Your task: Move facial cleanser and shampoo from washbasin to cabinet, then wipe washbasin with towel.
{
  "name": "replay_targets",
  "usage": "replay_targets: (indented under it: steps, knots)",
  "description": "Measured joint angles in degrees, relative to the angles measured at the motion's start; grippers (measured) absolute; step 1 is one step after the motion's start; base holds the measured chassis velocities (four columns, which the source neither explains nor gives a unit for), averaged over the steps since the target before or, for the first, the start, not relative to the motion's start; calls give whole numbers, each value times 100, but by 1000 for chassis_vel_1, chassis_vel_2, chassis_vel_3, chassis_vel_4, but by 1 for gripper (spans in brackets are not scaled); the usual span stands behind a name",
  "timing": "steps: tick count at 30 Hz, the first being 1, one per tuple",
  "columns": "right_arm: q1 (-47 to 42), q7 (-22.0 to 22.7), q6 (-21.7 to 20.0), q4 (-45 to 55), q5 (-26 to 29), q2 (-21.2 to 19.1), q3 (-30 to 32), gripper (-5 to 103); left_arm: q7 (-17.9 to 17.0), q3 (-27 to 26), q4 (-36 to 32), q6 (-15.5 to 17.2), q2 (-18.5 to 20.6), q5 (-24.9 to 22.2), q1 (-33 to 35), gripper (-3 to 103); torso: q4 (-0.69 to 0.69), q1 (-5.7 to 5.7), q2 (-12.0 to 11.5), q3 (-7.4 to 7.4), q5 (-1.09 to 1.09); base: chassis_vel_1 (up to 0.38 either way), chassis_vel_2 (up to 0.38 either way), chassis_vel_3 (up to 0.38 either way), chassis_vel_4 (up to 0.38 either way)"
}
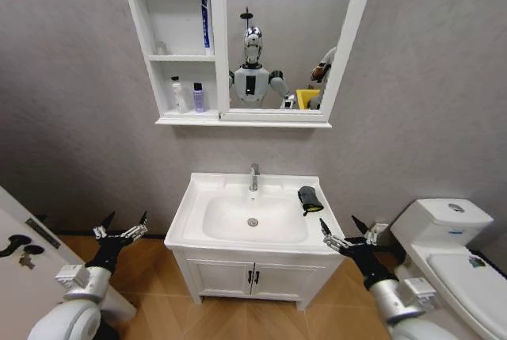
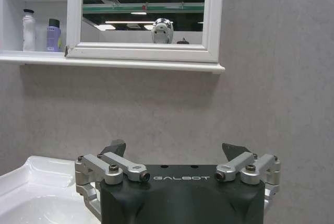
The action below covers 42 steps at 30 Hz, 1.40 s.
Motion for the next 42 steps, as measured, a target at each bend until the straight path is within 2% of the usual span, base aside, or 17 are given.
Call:
replay_targets:
  steps: [5,6,7,9,15,17,23,29,42]
  knots:
    - [-90,131,-109,201,-38,384,61,100,0,0,0,0,0,0,0,100,0,-1,0,0,0,0,0,0,0]
    - [-115,285,-156,304,-86,636,71,100,0,0,0,0,0,0,0,100,0,-1,0,0,1,0,0,0,0]
    - [-115,285,-156,304,-86,636,71,100,0,0,0,0,0,0,0,100,0,-1,0,0,1,0,0,0,0]
    - [-156,430,-193,396,-150,936,112,100,0,0,0,0,0,0,0,100,0,0,0,0,0,0,0,0,0]
    - [-220,551,-190,417,-278,1186,131,100,0,0,0,0,0,0,0,100,0,0,0,0,0,0,0,0,0]
    - [-235,600,-96,298,-520,1308,108,100,0,0,0,1,0,0,0,100,0,0,0,0,0,0,0,0,0]
    - [-285,611,59,133,-683,1429,61,100,0,0,0,1,0,0,0,100,0,0,0,0,0,0,0,0,0]
    - [-307,703,-98,165,-614,1416,-70,100,0,0,0,0,0,0,0,100,1,-1,-1,0,0,0,0,0,0]
    - [-296,718,-117,171,-589,1403,-83,100,0,0,0,0,0,0,0,100,0,0,0,0,0,0,0,0,0]
